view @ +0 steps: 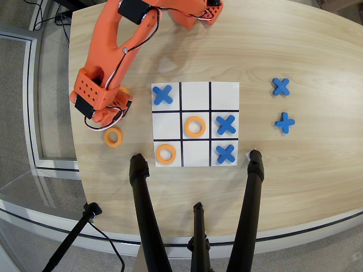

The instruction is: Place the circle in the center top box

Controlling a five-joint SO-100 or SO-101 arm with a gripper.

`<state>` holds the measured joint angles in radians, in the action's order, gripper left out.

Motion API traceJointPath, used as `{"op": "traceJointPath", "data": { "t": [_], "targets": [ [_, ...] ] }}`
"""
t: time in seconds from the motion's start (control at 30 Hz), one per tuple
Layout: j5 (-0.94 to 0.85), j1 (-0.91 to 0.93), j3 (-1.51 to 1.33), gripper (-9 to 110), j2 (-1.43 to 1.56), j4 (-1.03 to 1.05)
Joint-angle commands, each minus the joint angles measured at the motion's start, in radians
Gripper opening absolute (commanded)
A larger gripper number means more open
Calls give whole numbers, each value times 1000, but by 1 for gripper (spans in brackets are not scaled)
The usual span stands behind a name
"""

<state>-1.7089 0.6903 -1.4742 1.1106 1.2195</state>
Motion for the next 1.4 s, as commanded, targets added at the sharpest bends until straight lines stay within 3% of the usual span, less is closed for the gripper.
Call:
{"op": "traceJointPath", "data": {
  "t": [0.0, 0.33, 0.77, 1.07, 1.37],
  "targets": [
    [5, 14, 0, 0, -8, -5],
    [38, -71, 72, 0, 183, 146],
    [255, -402, -123, 0, 581, 155],
    [466, -624, -252, 0, 611, 34],
    [604, -738, -77, 0, 397, -20]
  ]
}}
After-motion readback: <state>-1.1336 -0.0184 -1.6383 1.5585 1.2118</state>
